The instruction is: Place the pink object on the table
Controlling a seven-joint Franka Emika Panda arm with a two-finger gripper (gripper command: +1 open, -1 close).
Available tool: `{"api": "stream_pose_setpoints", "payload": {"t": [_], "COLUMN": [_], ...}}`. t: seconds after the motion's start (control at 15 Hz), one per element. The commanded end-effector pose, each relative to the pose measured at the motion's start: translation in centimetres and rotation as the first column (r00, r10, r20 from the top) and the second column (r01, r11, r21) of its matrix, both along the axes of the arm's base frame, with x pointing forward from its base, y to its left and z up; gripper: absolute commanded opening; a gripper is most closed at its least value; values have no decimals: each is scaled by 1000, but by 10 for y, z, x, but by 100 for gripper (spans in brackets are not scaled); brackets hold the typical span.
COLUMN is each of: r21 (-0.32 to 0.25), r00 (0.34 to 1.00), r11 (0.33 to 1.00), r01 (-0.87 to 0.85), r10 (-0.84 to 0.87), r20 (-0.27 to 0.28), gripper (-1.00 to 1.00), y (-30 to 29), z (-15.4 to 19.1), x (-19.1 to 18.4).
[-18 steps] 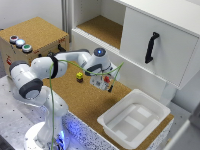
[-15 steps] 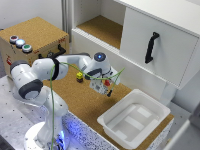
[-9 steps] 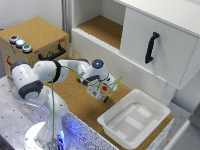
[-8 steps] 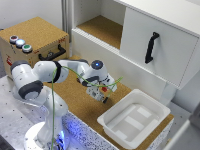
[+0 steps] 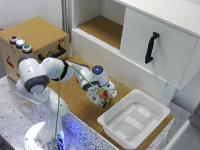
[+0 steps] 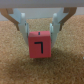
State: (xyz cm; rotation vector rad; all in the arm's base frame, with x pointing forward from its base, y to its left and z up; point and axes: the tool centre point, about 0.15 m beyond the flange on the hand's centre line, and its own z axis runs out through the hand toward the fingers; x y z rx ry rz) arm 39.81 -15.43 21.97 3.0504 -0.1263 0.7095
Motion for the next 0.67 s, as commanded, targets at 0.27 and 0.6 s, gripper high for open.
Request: {"api": "stream_pose_setpoints", "payload": {"t": [0.27,0.6], "r21": [137,164], "r00": [995,994], "r11": [986,981], "r01": [-90,-105], "r10": [84,97], "r20": [44,53], "gripper": [100,100], "y": [-13,-10], "z": [44,77], "x": [-5,-9]}}
